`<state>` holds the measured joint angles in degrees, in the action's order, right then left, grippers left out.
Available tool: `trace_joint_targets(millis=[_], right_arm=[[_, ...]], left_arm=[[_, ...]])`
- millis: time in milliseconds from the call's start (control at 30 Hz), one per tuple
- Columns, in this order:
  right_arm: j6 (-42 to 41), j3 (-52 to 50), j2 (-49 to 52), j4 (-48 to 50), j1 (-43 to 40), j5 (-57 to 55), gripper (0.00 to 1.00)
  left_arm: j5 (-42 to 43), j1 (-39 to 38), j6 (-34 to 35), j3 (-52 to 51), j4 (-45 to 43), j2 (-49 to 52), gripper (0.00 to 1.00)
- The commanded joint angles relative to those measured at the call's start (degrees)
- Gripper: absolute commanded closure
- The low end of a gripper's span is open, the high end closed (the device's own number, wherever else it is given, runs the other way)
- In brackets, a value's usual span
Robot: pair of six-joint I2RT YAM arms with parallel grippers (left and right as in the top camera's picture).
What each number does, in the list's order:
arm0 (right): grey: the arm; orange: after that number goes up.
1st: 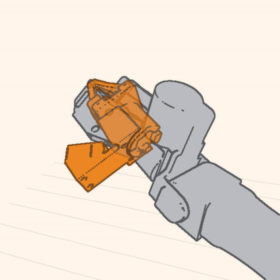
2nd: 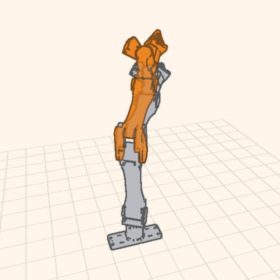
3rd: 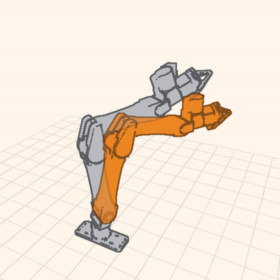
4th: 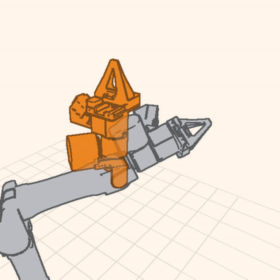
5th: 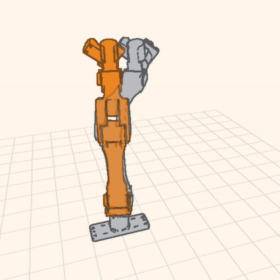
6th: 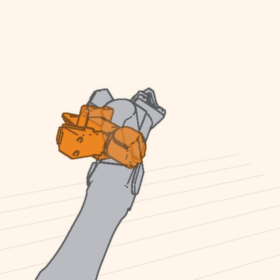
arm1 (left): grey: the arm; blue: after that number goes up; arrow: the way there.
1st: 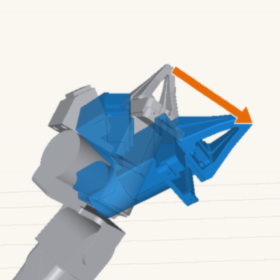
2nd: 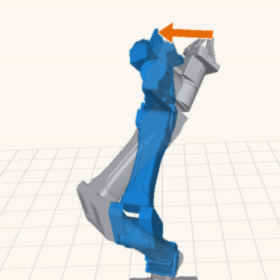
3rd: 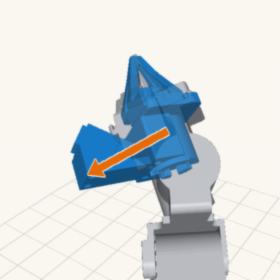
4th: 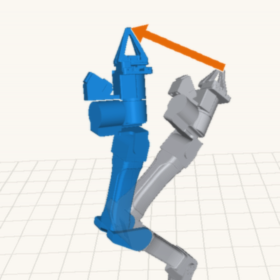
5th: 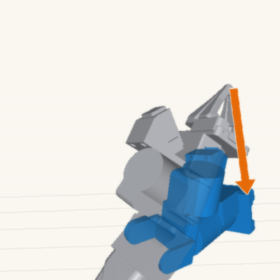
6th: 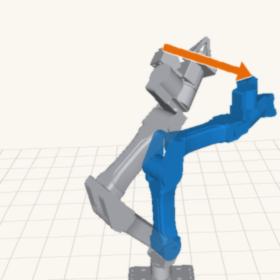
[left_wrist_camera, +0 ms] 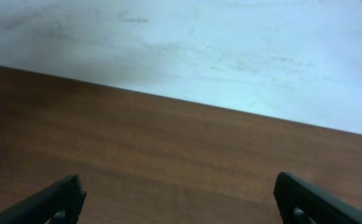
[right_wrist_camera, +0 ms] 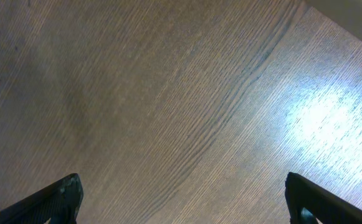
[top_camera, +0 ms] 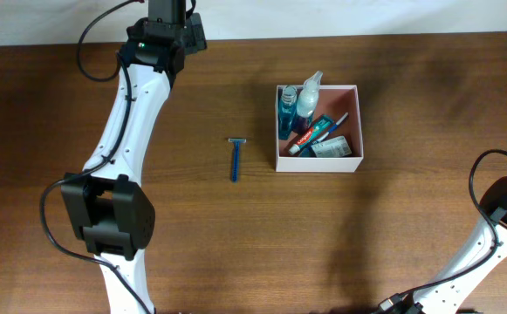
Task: Pack container
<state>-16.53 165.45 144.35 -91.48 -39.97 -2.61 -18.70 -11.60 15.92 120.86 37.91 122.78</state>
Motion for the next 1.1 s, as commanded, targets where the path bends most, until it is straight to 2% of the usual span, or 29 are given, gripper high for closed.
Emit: trace_joint_targets(millis=[0,567,1067], right_arm=[[-0.48,0.46,-0.37,0.02,0.24,-0.87,0.01],[-0.48,0.46,-0.37,0.02,0.24,-0.87,0.01],[-0.48,0.46,-0.37,0.02,0.24,-0.87,0.01]], left_arm=[[-0.61,-0.02,0.33,1.22,0.81,0.13,0.01],[-0.59,-0.02,0.33,1.22,10.82,0.13,0.01],[0.11,-0.02,0.35,1.22,10.51,0.13,0.00]])
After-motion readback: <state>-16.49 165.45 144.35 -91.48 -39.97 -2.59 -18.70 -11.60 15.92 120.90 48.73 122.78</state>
